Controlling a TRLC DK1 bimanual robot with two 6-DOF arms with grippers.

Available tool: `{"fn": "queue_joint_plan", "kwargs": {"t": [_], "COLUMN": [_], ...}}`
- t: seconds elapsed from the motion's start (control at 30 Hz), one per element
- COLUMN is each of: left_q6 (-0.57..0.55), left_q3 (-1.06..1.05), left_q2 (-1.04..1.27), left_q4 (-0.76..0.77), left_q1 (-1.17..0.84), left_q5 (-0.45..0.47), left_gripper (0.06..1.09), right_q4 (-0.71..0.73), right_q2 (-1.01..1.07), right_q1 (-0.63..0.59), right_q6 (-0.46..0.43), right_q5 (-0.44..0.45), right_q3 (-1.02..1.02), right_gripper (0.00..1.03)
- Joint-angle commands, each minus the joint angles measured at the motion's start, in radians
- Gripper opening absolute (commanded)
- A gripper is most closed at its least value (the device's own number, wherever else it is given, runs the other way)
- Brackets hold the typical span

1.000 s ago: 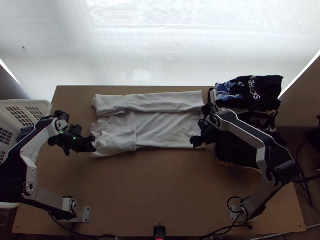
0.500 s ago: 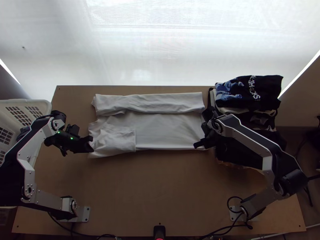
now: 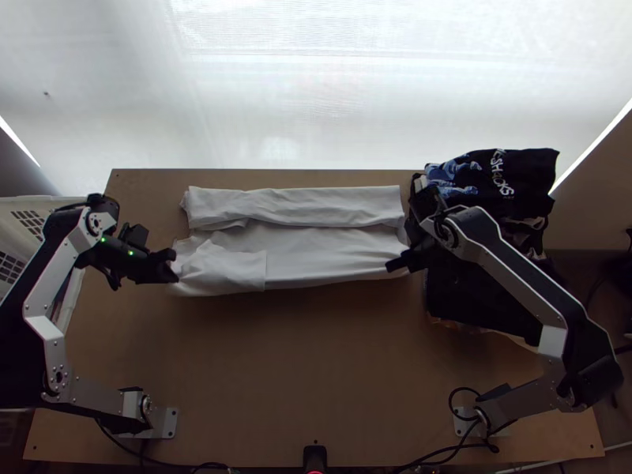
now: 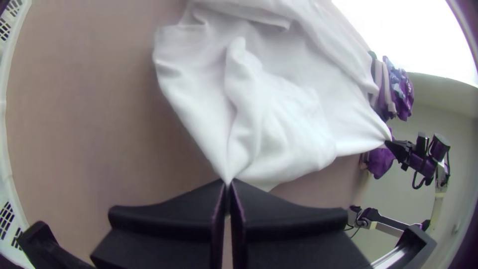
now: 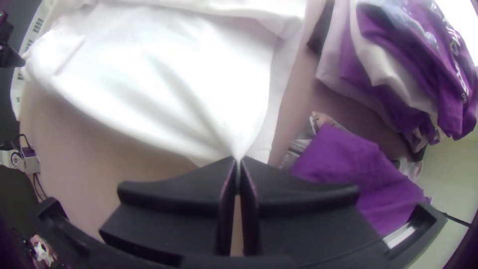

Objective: Fold the t-shirt

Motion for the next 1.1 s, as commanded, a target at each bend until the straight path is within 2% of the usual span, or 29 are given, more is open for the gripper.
{"fn": "queue_joint_plan", "kwargs": {"t": [0.0,0.37,0.63,1.07], "left_q6": [-0.039,-0.087,-0.145,-0.223], "left_q3": [0.183,0.476,0.668,0.878], "left_q2": [0.096,0.307,0.442,0.583], "left_q4": [-0.017,-0.057,-0.07,-0.069], "left_q1": [-0.043,-0.061,-0.055,-0.103], "left_q5": [0.0,-0.007,-0.052,-0.086], "left_gripper": [0.1,0.1,0.1,0.1], "right_q4": [-0.014,-0.014,-0.014,-0.014], "right_q2": [0.056,0.155,0.243,0.468], "right_q1": [-0.01,-0.061,-0.098,-0.102], "right_q6": [0.001,-0.003,-0.004,-0.003], "right_q5": [0.001,0.006,0.029,0.039], "right_q3": [0.132,0.28,0.377,0.687], "right_gripper": [0.03,0.03,0.03,0.03]}}
